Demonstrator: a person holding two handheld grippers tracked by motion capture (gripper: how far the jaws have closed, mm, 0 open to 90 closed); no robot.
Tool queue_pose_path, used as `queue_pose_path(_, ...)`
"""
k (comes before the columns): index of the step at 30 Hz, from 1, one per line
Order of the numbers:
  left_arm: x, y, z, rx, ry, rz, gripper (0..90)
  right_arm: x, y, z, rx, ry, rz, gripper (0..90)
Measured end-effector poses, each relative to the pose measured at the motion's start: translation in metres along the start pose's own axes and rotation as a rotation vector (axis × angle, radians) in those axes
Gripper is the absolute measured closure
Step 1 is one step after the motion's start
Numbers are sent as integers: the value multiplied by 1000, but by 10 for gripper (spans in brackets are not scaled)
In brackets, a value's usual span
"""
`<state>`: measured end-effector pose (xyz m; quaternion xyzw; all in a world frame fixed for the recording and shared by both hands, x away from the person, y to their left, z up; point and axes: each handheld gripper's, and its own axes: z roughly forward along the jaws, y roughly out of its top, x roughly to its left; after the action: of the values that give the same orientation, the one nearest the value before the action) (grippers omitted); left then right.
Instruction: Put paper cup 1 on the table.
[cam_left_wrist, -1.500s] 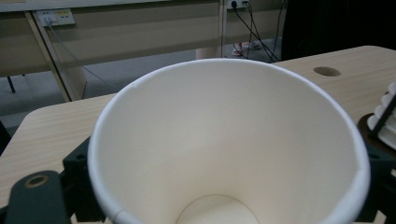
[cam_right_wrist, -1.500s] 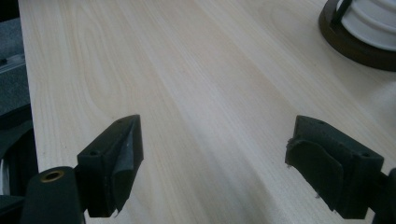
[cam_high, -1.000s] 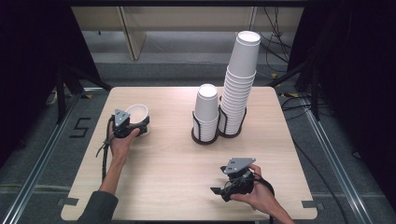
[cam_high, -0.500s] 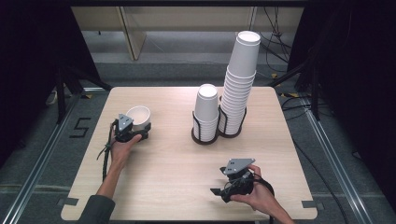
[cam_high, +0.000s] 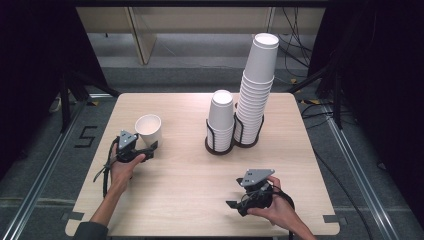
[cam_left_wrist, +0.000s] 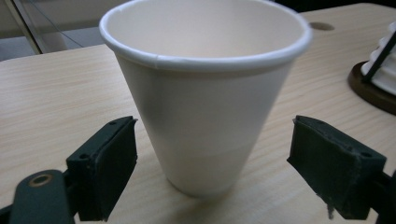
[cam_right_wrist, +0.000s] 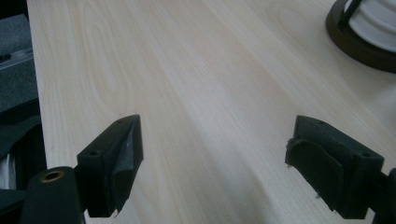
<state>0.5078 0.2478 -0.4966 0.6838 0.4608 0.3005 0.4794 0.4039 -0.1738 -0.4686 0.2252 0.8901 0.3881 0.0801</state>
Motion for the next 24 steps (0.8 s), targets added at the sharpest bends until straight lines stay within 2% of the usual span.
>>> queue_pose_path(2, -6, 1, -9, 33, -10, 1, 146, 0, 0, -2, -6, -3, 23, 181)
queue_pose_path(3, -10, 2, -13, 28, -4, -15, 147, -1, 0, -2, -14, -6, 22, 180)
queue_pose_path(4, -14, 1, -18, 0, -1, -24, 148, -2, 0, -3, -14, -11, 26, 180)
queue_pose_path(5, -17, 1, -24, -11, -2, -15, 149, -3, 0, -3, -19, -9, 22, 179)
queue_pose_path(9, -31, 0, -38, -15, -43, -32, 149, -3, -1, -3, -17, -21, 33, 178)
queue_pose_path(13, -42, 0, -48, -11, -58, -42, 148, -3, 0, -2, -19, -14, 21, 178)
queue_pose_path(15, -48, 1, -55, -28, -52, -39, 148, -3, 0, -2, -18, -23, 13, 178)
queue_pose_path(17, -53, 0, -61, -45, -77, -55, 147, -3, 0, -3, -17, -13, 24, 178)
queue_pose_path(20, -62, -2, -68, -52, -99, -52, 148, -3, 0, -3, -14, -16, 39, 178)
queue_pose_path(24, -74, -7, -74, -47, -144, -46, 147, -4, 0, -4, -26, -27, 17, 178)
